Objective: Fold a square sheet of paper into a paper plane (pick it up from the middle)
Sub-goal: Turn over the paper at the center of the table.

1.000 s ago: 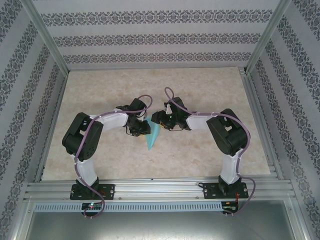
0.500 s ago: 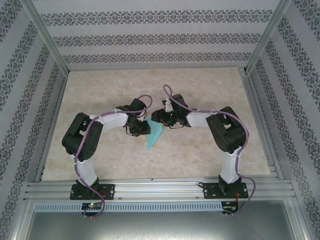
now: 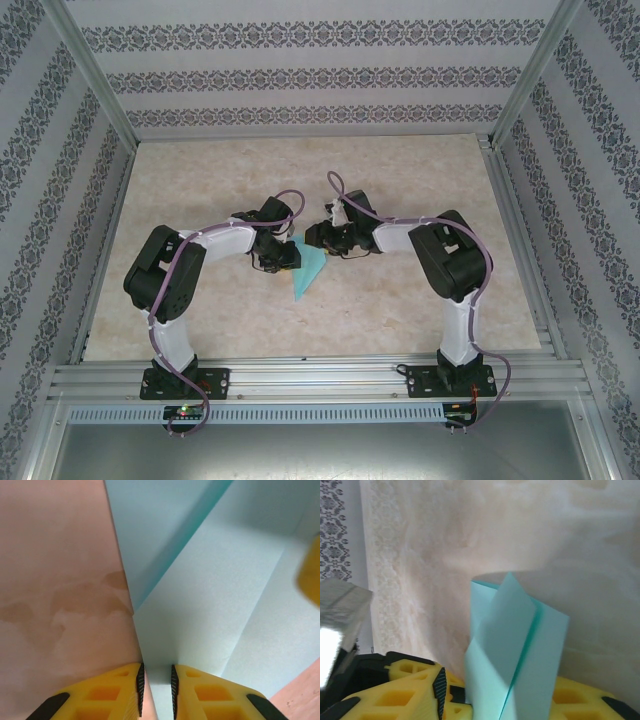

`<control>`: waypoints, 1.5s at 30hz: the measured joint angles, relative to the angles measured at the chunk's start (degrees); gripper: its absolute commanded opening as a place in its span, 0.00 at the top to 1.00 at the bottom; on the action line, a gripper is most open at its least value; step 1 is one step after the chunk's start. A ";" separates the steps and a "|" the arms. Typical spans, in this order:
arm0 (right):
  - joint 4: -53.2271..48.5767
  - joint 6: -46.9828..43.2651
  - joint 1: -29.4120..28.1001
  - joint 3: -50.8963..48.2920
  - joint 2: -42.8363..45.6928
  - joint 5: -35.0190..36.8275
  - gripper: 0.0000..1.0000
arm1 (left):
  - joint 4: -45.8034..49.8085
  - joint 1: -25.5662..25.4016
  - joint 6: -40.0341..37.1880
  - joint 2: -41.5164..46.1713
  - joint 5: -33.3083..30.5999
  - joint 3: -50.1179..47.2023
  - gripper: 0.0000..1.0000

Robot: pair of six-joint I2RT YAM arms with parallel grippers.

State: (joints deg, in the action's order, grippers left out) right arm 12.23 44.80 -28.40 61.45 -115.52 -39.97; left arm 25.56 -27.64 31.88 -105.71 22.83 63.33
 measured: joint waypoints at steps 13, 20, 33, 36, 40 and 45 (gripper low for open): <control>-0.90 0.11 0.02 1.79 -0.48 -0.42 0.92 | -0.02 -0.04 0.11 3.96 0.57 -2.62 0.73; -14.10 -6.05 -0.39 3.65 6.64 4.15 0.93 | -0.33 -0.04 1.36 16.15 -3.56 -6.45 0.65; -62.29 -22.93 -9.05 28.39 19.54 51.74 0.91 | -0.66 3.08 6.97 37.57 -19.61 -19.41 0.57; -70.90 -22.71 -10.67 33.24 15.98 61.92 0.90 | -0.61 4.76 8.57 39.26 -22.01 -20.90 0.54; -78.44 -21.99 -13.38 38.25 7.76 69.40 0.87 | -0.02 6.88 10.10 40.54 -24.46 -21.64 0.52; -83.52 -19.56 -18.69 48.24 -6.78 71.28 0.86 | 1.31 8.26 11.15 43.71 -26.51 -21.94 0.48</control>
State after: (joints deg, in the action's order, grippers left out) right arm -71.29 25.23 -47.09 109.69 -122.30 31.31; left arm 26.87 -19.38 43.03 -62.00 -3.68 41.39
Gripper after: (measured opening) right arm 0.131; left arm 0.505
